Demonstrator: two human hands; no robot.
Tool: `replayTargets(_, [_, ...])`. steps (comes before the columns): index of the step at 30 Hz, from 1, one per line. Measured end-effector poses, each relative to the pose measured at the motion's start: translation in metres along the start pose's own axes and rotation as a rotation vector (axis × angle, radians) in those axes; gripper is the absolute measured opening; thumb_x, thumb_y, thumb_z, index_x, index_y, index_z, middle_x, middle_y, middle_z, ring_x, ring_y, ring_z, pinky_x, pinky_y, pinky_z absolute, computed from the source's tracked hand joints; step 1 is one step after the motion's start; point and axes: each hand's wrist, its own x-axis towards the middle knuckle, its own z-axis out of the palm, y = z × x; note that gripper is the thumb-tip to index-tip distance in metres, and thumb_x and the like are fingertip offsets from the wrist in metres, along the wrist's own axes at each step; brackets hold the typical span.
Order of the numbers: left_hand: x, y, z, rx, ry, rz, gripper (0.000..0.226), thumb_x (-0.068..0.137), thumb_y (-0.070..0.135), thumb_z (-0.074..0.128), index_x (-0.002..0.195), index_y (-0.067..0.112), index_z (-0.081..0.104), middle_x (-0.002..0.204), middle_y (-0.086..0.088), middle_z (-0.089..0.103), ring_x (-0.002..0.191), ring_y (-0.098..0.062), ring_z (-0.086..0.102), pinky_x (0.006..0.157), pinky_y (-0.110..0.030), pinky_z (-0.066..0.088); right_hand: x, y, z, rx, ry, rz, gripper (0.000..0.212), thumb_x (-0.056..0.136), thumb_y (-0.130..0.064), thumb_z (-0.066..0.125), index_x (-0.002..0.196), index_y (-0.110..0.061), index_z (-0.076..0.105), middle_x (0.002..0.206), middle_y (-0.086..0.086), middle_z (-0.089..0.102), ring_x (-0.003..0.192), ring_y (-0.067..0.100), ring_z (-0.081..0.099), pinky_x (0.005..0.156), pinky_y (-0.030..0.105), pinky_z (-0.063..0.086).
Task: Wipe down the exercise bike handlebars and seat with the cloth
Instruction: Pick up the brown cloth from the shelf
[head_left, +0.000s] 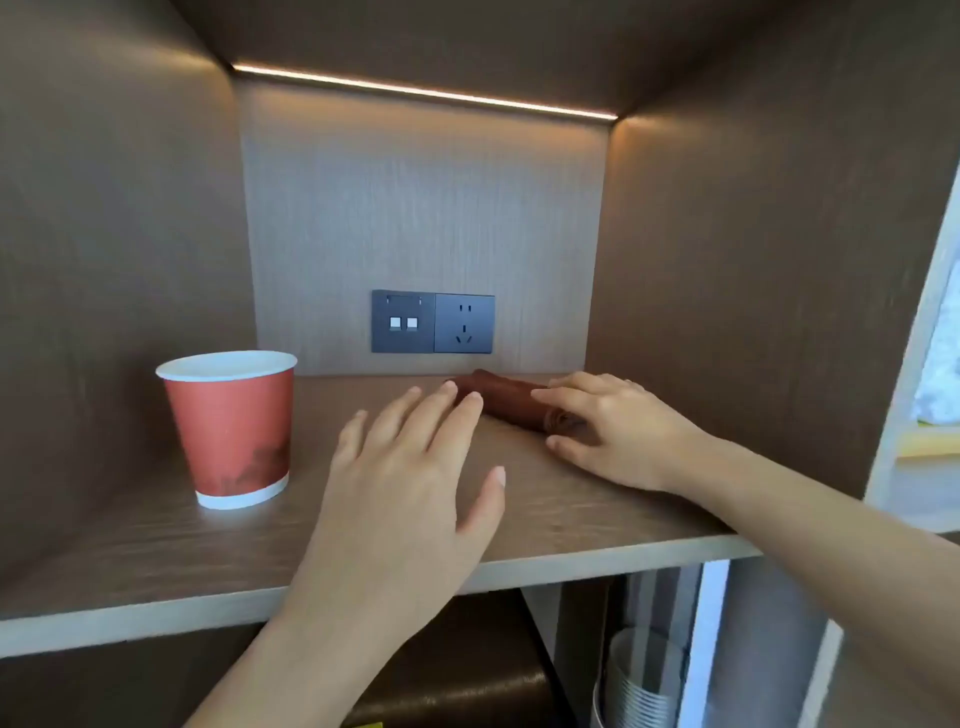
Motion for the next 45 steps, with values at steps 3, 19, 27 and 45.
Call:
replayTargets(3, [0.0,-0.002,0.002,-0.038,0.029,-0.009,0.059,0.081,0.047,0.029,0.126,0.016,0.053,0.131,-0.004,0.055,0.121,-0.027,0.05,0.097,-0.052,0.036,0.014,0.006,0.004,-0.025,-0.083,-0.002,0.055,0.089,-0.044,0.048,0.14,-0.031,0.031,0.147,-0.004,0.033,0.131,0.021,0.032,0.108,0.044,0.028])
replayTargets(19, [-0.007,-0.01,0.006,-0.004,-0.009,0.039,0.06,0.081,0.05,0.031,0.124,0.016,0.055,0.126,-0.004,0.059,0.116,-0.027,0.054,0.092,-0.049,0.034,-0.019,0.01,-0.009,0.241,-0.062,-0.077,0.032,0.084,-0.041,0.056,0.115,-0.032,0.058,0.111,-0.014,0.053,0.108,0.004,0.045,0.096,0.026,0.038])
replayTargets(27, [-0.011,-0.01,0.009,-0.043,-0.015,0.056,0.06,0.08,0.05,0.032,0.126,0.018,0.054,0.128,-0.002,0.057,0.118,-0.026,0.052,0.091,-0.043,0.028,-0.047,0.01,-0.034,0.51,-0.021,-0.133,0.024,0.08,-0.033,0.058,0.086,-0.015,0.073,0.088,-0.003,0.063,0.088,0.011,0.061,0.081,0.029,0.049])
replayTargets(45, [-0.014,-0.011,0.011,0.088,-0.011,0.111,0.059,0.082,0.05,0.031,0.121,0.016,0.059,0.126,-0.004,0.059,0.116,-0.028,0.054,0.085,-0.056,0.043,0.0,-0.013,-0.016,0.405,-0.482,-0.072,0.05,0.086,-0.054,0.047,0.129,-0.062,0.022,0.141,-0.019,0.029,0.126,0.013,0.035,0.104,0.037,0.035])
